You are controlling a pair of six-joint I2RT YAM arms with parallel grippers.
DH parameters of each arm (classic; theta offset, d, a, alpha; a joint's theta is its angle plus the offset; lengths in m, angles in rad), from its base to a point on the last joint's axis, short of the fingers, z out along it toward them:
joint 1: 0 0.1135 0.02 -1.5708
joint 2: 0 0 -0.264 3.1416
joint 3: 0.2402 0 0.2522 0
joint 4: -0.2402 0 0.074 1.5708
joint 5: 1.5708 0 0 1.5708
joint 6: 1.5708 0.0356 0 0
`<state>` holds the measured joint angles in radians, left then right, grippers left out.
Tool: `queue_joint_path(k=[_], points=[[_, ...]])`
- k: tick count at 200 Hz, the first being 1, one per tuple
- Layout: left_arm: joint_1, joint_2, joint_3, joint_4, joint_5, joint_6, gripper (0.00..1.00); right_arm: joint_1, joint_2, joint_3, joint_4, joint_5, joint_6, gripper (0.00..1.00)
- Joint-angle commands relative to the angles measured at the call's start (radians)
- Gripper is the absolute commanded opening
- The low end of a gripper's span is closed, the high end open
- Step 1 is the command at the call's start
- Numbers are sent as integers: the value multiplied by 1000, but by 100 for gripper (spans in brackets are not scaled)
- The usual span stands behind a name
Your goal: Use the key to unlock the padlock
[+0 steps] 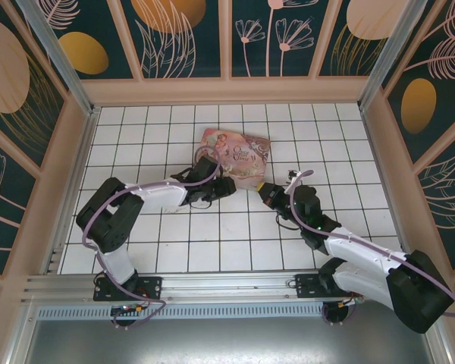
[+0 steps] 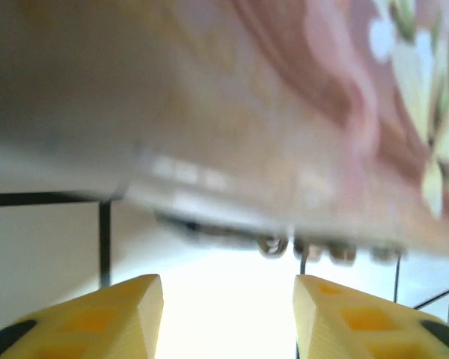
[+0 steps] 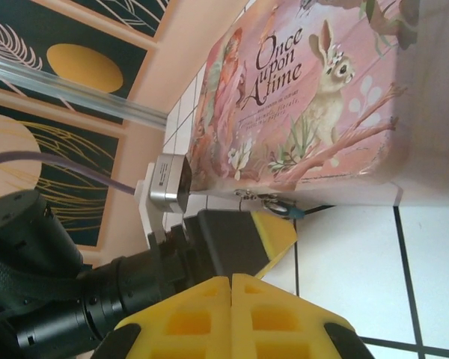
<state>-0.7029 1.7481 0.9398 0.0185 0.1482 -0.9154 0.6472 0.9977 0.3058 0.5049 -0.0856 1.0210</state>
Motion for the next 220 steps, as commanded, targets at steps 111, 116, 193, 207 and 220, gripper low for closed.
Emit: queue_joint_path(k=[111, 116, 193, 207, 220], points=[[0, -343, -114, 349, 132, -180, 58, -41, 195, 99, 346, -212, 183, 0], [-1, -335, -119, 365, 139, -190, 56, -38, 197, 102, 348, -208, 185, 0], [-1, -282, -187, 571, 189, -304, 42, -13, 220, 124, 360, -186, 192, 0], [0, -283, -193, 578, 189, -310, 42, -6, 234, 129, 368, -186, 193, 0], [0, -281, -196, 587, 192, -314, 40, -1, 244, 135, 377, -183, 196, 0]])
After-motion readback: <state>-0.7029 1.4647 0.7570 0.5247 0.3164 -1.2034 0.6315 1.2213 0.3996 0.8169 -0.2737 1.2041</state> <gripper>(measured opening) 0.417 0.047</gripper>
